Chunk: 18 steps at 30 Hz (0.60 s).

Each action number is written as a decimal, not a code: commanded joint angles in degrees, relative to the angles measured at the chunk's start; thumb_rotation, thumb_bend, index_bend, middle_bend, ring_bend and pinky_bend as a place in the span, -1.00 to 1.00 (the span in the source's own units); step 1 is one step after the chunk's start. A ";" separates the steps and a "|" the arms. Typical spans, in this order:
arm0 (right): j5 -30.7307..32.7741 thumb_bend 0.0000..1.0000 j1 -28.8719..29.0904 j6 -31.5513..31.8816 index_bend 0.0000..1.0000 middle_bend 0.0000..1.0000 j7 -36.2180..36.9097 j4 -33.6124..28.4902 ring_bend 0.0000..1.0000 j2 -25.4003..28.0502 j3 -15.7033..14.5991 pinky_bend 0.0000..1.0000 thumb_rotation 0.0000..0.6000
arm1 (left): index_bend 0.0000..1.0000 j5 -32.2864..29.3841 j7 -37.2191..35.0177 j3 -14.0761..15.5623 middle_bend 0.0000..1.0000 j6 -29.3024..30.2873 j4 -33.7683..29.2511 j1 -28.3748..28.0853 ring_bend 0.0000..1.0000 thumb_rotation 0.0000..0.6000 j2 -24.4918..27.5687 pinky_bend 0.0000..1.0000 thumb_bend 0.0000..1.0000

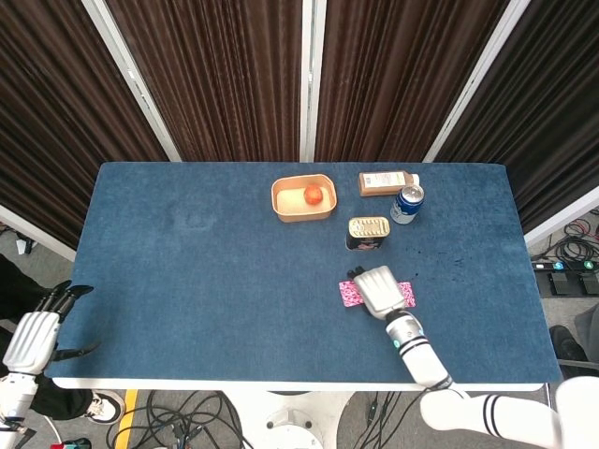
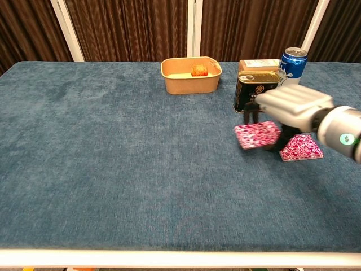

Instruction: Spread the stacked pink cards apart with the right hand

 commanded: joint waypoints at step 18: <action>10.70 -0.66 6.69 -0.58 -0.27 -0.36 -7.15 3.15 0.72 -8.93 0.24 0.86 1.00 | -0.64 -0.17 -1.51 0.06 -0.68 -0.04 1.37 0.24 -0.87 1.00 -0.39 -0.68 -1.00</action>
